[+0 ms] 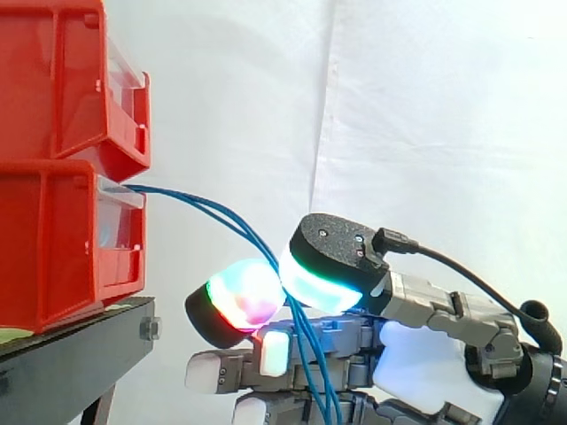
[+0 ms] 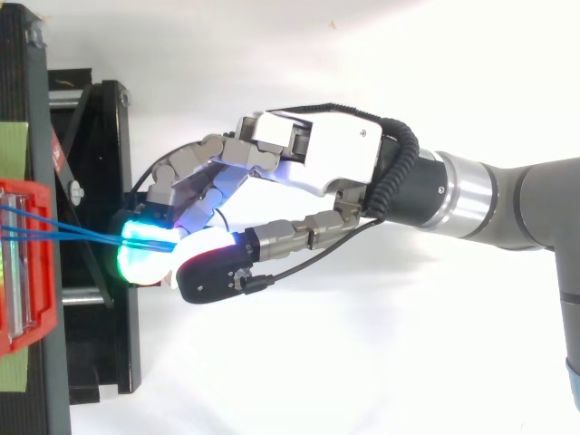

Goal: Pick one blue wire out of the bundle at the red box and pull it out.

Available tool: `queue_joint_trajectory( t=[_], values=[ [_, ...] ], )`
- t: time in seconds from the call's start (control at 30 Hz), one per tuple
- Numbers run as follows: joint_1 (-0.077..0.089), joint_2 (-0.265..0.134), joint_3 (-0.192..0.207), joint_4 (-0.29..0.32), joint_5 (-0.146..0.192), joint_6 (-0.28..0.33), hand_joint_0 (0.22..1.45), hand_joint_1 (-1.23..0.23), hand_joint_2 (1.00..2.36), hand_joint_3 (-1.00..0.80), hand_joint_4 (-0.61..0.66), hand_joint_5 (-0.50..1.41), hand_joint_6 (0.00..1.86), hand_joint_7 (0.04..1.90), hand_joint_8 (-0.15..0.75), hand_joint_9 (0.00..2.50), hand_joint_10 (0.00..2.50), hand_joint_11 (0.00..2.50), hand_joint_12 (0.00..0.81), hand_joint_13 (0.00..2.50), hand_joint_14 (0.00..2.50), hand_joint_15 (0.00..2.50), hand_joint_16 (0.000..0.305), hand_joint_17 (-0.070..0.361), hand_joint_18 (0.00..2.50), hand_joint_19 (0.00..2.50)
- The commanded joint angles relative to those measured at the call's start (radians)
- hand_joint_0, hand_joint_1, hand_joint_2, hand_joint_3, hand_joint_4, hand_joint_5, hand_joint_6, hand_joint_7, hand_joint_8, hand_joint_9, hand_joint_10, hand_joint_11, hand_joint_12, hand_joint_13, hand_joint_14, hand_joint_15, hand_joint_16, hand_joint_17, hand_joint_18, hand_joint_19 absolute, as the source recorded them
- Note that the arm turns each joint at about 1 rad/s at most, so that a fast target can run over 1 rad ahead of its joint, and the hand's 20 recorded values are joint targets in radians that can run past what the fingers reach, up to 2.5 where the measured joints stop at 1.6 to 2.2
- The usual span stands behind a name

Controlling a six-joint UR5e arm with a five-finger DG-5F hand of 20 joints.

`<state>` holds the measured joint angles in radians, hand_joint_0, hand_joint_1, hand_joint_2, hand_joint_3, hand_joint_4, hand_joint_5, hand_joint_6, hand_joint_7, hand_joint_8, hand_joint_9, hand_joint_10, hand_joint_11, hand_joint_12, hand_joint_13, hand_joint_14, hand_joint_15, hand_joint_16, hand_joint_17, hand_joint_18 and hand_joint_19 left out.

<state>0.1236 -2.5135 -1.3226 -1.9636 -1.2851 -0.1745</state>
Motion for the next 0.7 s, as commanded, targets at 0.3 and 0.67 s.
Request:
queue_joint_trajectory(
  t=[0.3,0.67],
  values=[
    [-0.009,-0.001,-0.001,0.000,0.000,0.000,0.57,-0.77,1.01,-0.23,0.23,-0.17,0.90,0.94,0.305,0.92,0.02,0.67,0.400,0.58,0.01,0.35,0.056,0.126,0.59,0.50],
    [-0.012,0.001,-0.001,-0.005,0.000,0.000,0.54,-0.77,1.01,-0.35,0.22,-0.17,0.90,0.95,0.295,0.90,0.02,0.67,0.388,0.56,0.01,0.35,0.053,0.120,0.56,0.52]
  ],
)
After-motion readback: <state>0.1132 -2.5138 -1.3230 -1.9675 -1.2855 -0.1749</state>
